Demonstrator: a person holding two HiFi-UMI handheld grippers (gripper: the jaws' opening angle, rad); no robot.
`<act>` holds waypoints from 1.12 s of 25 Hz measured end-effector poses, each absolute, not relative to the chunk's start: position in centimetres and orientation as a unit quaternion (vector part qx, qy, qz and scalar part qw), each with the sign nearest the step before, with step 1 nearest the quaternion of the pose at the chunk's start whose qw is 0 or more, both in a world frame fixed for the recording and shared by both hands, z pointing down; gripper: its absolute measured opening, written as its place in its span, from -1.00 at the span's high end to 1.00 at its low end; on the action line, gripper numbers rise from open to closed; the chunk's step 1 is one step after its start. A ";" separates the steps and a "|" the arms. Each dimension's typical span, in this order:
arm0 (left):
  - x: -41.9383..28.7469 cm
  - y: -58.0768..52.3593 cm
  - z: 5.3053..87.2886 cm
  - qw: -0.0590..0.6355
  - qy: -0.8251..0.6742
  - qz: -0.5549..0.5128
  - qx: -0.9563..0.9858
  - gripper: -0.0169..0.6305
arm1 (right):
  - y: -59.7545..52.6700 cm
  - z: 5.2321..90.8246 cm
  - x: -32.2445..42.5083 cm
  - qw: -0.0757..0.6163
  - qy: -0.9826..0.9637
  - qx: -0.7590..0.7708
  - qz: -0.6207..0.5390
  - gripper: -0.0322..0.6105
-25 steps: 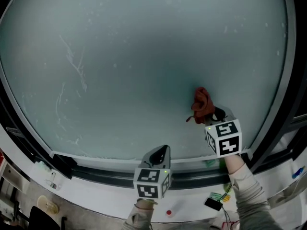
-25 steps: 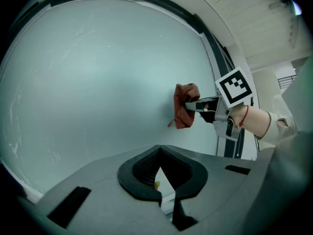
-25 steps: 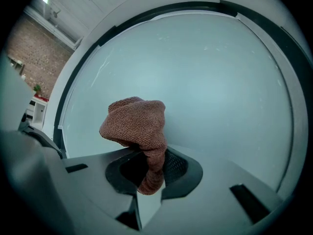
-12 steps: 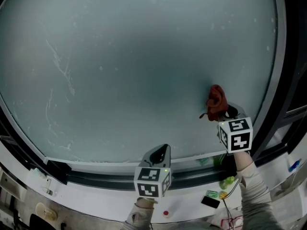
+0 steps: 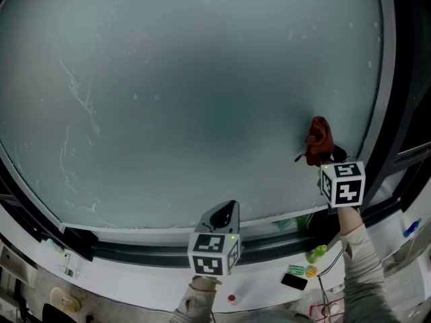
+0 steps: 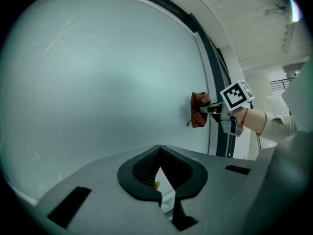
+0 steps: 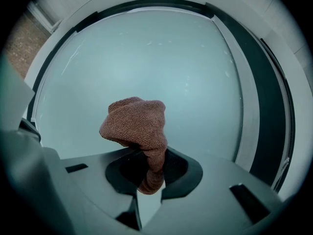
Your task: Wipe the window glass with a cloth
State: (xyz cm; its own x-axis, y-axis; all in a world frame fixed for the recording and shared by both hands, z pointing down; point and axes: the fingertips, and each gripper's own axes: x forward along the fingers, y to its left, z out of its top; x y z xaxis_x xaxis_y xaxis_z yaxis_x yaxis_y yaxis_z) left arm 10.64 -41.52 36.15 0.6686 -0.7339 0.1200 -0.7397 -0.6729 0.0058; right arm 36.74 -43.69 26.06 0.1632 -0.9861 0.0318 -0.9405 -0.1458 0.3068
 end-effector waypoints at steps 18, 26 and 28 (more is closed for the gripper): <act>6.7 -37.6 36.1 0.033 -0.420 0.051 0.905 0.93 | -39.2 27.4 28.5 0.118 -0.692 0.707 -0.092 0.75; 2.3 -33.9 36.5 0.038 -0.431 0.053 0.900 0.93 | -34.3 29.8 20.7 0.108 -0.731 0.669 -0.077 0.75; 1.3 -32.9 36.5 0.039 -0.433 0.053 0.899 0.93 | -32.9 30.4 18.8 0.107 -0.739 0.661 -0.071 0.75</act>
State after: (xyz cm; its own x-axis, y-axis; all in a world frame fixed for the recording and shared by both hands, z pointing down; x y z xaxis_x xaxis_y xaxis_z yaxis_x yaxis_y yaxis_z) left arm 1.29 -32.92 36.52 0.6203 -0.7737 0.1291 -0.7820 -0.6228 0.0251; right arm 18.75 -32.90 30.40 -0.1023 -0.9927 0.0632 -0.9623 0.1149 0.2466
